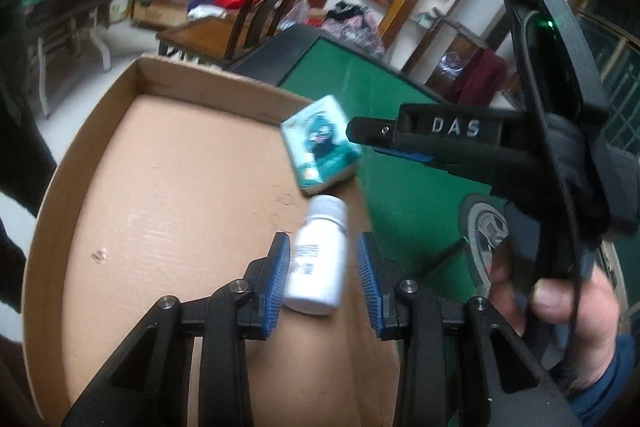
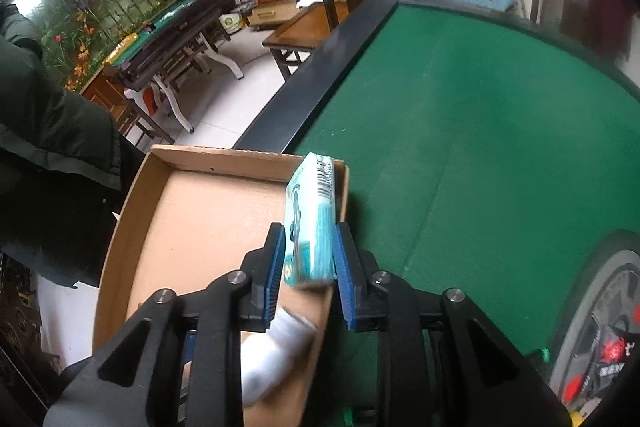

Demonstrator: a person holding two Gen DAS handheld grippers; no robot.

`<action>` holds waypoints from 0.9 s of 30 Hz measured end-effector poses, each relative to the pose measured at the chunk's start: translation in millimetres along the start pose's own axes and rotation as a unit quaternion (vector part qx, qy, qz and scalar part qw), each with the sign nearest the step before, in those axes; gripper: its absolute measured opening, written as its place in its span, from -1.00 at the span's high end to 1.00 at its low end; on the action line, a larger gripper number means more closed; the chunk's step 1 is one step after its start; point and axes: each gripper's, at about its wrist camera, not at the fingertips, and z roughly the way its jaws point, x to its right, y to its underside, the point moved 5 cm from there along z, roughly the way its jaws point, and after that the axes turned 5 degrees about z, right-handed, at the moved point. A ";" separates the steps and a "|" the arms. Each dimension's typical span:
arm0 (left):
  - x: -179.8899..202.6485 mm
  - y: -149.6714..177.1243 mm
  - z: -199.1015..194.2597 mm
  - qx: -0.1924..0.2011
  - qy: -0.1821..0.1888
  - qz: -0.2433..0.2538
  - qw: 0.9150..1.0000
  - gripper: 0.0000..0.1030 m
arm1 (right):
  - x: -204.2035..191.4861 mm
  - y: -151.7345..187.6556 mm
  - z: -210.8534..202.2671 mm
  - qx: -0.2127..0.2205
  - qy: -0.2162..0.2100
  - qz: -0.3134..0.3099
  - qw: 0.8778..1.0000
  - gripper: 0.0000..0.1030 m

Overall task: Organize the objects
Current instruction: 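Open both tools to release the bottle and tissue pack in the tray, then grasp the red-labelled bottle with the left tool while the right tool grasps a black marker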

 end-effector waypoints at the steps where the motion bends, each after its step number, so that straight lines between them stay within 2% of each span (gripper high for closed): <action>1: 4.6 2.7 0.0 0.005 -0.006 0.013 1.000 0.41 | 0.5 1.0 -5.9 0.003 -0.003 0.001 1.000 0.54; 4: 12.8 11.5 3.8 0.000 -0.048 0.058 0.997 0.41 | 4.1 14.2 -29.2 0.007 -0.025 0.013 1.000 0.54; 7: 13.7 22.2 5.4 -0.025 -0.071 0.070 0.995 0.41 | 12.2 35.0 -60.9 0.015 -0.027 0.009 0.999 0.54; 10: 16.8 36.6 -10.3 -0.025 -0.067 0.066 0.995 0.41 | 27.5 60.4 -93.1 0.025 -0.019 0.007 0.999 0.53; 18: 39.5 83.3 -47.8 -0.034 -0.047 0.115 0.992 0.40 | 86.4 141.9 -174.1 0.049 -0.019 0.031 0.998 0.44; 20: 46.3 85.6 -60.8 -0.021 -0.061 0.124 0.990 0.40 | 98.1 161.3 -188.8 0.051 -0.021 0.032 0.998 0.44; 22: 56.2 81.7 -82.6 0.011 -0.071 0.136 0.988 0.40 | 109.5 175.6 -202.3 0.060 -0.029 0.036 0.997 0.42; 24: 72.7 76.9 -100.7 0.041 -0.085 0.159 0.983 0.37 | 119.9 185.0 -211.3 0.068 -0.027 0.047 0.996 0.21; 25: 86.1 77.1 -105.1 0.045 -0.077 0.177 0.980 0.32 | 131.9 190.2 -216.5 0.078 -0.025 0.059 0.995 0.16; 27: 112.1 84.3 -101.8 0.034 -0.039 0.195 0.979 0.05 | 153.1 194.2 -222.4 0.095 -0.011 0.074 0.993 -0.05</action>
